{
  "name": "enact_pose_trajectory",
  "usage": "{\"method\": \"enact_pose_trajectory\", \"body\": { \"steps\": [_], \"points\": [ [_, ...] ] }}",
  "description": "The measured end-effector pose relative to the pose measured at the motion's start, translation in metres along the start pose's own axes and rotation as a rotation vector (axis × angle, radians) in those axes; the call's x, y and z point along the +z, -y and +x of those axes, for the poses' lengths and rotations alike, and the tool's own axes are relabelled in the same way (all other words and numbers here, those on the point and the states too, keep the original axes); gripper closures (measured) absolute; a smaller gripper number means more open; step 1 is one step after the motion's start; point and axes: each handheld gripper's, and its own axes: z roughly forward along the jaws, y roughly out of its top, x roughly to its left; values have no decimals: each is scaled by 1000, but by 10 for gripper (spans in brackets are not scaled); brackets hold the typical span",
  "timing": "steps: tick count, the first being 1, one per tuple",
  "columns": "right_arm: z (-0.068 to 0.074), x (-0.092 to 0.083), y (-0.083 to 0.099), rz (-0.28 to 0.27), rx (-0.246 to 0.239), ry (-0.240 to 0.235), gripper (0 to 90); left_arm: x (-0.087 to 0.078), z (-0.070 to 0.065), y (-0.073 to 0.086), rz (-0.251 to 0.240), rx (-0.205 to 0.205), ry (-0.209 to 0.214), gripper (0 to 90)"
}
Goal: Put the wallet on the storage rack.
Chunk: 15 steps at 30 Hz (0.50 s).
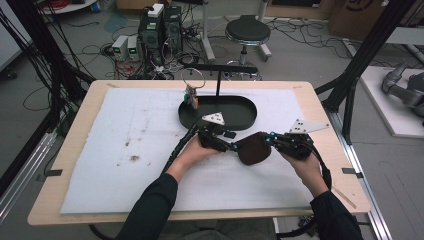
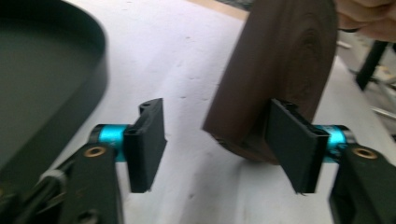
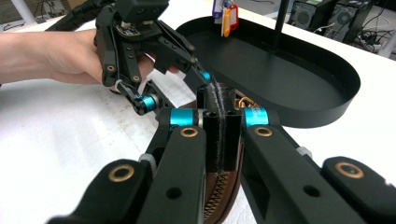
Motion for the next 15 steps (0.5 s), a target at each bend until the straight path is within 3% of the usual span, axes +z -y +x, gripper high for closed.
{"method": "enact_pose_trajectory", "body": {
  "steps": [4, 15],
  "points": [
    [-3, -2, 1, 2, 4, -10, 900, 1, -2, 0, 4, 32, 49, 527],
    [-6, -4, 3, 6, 8, -16, 900, -3, -10, -5, 58, 109, 31, 651]
  ]
}}
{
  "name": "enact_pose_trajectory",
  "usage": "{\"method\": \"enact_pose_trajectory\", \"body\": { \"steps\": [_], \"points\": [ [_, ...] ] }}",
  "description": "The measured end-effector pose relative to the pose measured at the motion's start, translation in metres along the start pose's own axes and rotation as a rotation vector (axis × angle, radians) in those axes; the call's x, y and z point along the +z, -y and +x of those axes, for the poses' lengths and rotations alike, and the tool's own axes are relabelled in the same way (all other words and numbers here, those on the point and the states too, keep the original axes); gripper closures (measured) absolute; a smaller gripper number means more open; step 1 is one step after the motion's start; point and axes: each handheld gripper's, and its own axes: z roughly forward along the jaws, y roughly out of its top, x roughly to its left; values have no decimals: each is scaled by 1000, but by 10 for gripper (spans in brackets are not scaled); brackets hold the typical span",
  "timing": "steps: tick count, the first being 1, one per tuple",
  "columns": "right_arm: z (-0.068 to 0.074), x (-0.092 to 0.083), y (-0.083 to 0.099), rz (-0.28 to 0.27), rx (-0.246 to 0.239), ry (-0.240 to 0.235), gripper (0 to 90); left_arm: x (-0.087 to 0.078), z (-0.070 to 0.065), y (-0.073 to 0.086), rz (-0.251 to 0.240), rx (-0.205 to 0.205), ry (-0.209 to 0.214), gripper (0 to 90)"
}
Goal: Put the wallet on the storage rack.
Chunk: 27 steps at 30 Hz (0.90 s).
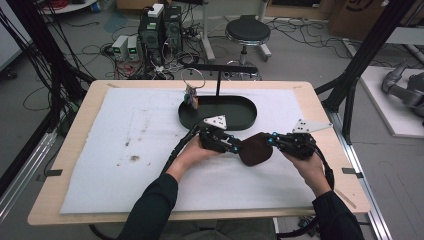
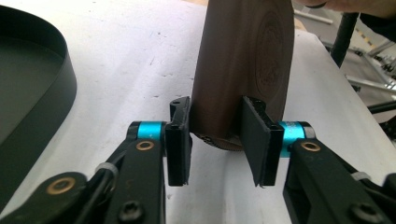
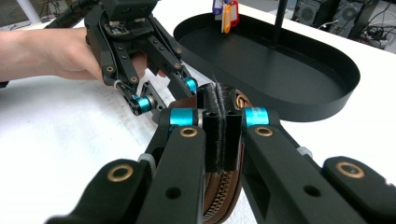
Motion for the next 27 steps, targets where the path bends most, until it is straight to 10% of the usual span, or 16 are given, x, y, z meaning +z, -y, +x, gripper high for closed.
{"method": "enact_pose_trajectory", "body": {
  "steps": [15, 27],
  "points": [
    [-7, -16, -1, -94, 34, -22, 644, -20, -25, -17, -6, 124, -49, 721],
    [-1, 9, -4, 4, 58, -170, 351, -61, -45, -15, -38, 206, -82, 732]
  ]
}}
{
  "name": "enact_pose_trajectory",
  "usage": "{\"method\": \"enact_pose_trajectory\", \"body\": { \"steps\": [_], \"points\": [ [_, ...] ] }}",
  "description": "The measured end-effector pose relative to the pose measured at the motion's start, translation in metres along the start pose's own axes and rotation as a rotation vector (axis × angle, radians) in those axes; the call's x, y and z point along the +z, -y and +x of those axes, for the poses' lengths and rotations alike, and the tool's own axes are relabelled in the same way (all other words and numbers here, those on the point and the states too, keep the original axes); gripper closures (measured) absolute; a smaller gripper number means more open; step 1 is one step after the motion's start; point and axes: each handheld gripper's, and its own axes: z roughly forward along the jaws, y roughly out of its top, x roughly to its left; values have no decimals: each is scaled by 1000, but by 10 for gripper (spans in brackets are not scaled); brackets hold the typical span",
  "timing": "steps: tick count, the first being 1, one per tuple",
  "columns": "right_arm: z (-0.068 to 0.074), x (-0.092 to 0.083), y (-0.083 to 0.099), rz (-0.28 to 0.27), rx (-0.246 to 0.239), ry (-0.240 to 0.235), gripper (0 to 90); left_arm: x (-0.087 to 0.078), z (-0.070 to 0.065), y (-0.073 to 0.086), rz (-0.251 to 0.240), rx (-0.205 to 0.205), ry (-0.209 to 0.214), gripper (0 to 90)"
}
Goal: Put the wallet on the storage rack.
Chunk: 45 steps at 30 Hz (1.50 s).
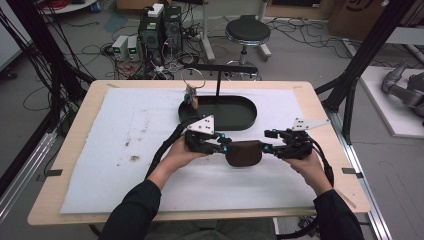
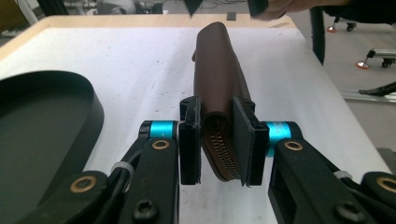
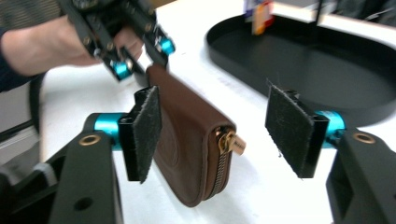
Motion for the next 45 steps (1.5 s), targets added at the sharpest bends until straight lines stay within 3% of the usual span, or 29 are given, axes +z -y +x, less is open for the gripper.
{"method": "enact_pose_trajectory", "body": {
  "steps": [7, 10, 14, 18, 26, 31, 33, 36, 39, 42, 45],
  "points": [
    [9, 27, -6, 81, -30, -94, 334, -25, -10, -6, -17, 49, -5, 732],
    [13, 33, -9, 99, -48, -119, 411, -35, -14, -7, -6, 73, -13, 731],
    [18, 39, -11, 97, -96, -153, 460, -43, -17, -6, -14, 84, -7, 731],
    [20, 43, -12, 100, -105, -184, 476, -48, -19, -4, -26, 85, -6, 731],
    [24, 41, -14, 86, -132, -213, 611, -55, -22, -1, -62, 74, 0, 715],
    [27, 37, -17, 42, -140, -212, 649, -59, -22, 3, -93, 10, -16, 610],
    [28, 34, -19, 16, -142, -207, 675, -62, -21, 7, -124, -66, -20, 482],
    [29, 34, -19, 17, -140, -194, 691, -65, -22, 17, -180, -129, -5, 499],
    [29, 40, -17, 50, -152, -167, 705, -59, -22, 26, -126, -147, -38, 489],
    [33, 41, -19, 20, -154, -161, 707, -51, -16, 33, -87, -204, -20, 431],
    [36, 38, -22, -5, -156, -181, 708, -46, -15, 36, -79, -212, -1, 384]
  ]
}}
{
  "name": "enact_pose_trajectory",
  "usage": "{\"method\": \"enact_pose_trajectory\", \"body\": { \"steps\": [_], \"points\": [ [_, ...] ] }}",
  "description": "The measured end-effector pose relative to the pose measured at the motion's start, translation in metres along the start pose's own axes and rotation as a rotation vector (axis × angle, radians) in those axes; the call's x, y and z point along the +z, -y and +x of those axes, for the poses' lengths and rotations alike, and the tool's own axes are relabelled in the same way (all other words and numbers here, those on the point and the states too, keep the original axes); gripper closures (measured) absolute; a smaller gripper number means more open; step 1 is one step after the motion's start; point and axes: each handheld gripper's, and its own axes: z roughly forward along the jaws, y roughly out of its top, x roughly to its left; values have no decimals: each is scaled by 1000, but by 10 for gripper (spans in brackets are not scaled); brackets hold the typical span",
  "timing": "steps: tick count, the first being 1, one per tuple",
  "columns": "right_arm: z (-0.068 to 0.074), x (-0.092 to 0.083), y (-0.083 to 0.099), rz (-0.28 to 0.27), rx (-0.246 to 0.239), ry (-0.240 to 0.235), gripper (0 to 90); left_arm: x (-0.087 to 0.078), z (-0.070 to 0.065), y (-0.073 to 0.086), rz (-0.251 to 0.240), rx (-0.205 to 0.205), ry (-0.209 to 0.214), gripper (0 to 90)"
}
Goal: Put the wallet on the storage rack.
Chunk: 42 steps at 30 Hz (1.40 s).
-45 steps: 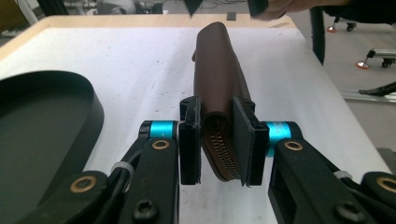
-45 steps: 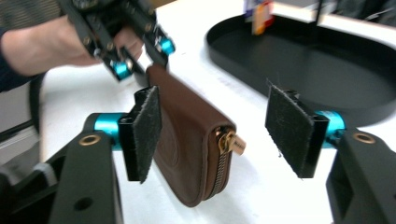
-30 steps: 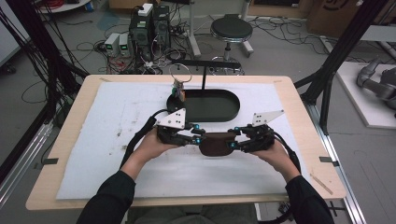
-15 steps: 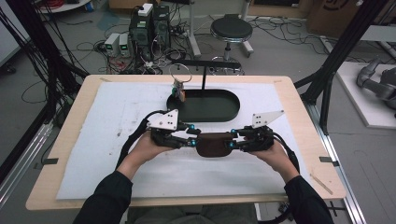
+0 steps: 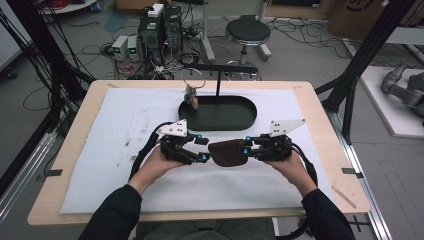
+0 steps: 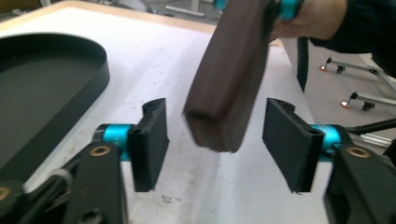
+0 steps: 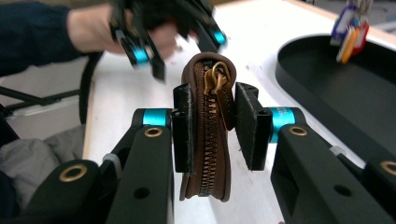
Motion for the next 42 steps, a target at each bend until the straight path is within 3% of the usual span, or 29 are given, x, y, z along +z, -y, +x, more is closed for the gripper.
{"method": "enact_pose_trajectory", "body": {
  "steps": [4, 8, 13, 20, 25, 29, 32, 37, 42],
  "points": [
    [4, -2, -5, -40, -8, -26, 708, 5, -1, 0, -16, 16, 19, 367],
    [9, -2, -10, -46, -20, -37, 708, 7, -3, -2, -44, 36, 66, 366],
    [10, -1, -12, -52, -31, -29, 705, 7, -6, -4, -47, 61, 86, 551],
    [8, -4, -11, -61, -30, -18, 664, 0, -10, -9, -56, 92, 93, 647],
    [7, -5, -10, -38, -28, -24, 597, -6, -15, -18, -7, 140, 73, 660],
    [6, -6, -10, 16, -32, 17, 426, -15, -16, -23, 0, 153, 41, 663],
    [5, -10, -10, 22, -25, 33, 336, -24, -15, -26, 15, 162, 29, 665],
    [6, -13, -13, -1, -32, 37, 291, -29, -16, -30, 70, 183, 45, 666],
    [10, -4, -15, 12, -53, 11, 276, -22, -20, -31, 148, 210, 67, 666]
  ]
}}
